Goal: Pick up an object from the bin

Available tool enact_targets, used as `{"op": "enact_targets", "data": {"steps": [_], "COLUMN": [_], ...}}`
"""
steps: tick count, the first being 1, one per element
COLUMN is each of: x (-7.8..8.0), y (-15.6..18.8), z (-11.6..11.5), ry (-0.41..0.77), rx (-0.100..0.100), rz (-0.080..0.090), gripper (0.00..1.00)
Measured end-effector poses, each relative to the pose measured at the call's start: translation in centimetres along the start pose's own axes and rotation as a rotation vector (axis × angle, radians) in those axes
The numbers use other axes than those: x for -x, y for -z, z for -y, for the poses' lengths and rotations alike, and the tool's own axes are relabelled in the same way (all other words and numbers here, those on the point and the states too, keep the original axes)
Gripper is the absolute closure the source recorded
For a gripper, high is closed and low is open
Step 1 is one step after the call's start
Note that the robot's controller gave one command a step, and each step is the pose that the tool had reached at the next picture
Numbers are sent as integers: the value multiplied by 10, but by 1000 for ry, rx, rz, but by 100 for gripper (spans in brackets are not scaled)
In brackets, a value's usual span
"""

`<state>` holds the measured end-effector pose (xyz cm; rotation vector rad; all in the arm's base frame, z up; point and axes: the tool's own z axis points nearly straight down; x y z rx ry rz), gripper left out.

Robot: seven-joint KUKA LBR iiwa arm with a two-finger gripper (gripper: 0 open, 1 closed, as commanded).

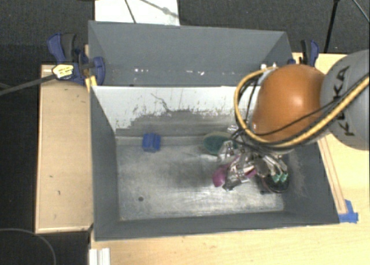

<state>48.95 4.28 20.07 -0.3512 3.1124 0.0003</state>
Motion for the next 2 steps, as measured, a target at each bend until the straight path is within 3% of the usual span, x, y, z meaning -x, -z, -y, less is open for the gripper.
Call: {"op": "enact_targets", "data": {"steps": [1,2], "x": [-20,-18], "y": [-37,49], "z": [36,47], "ry": [76,101], "rx": [1,-2], "rz": [-12,0], "gripper": [100,100]}}
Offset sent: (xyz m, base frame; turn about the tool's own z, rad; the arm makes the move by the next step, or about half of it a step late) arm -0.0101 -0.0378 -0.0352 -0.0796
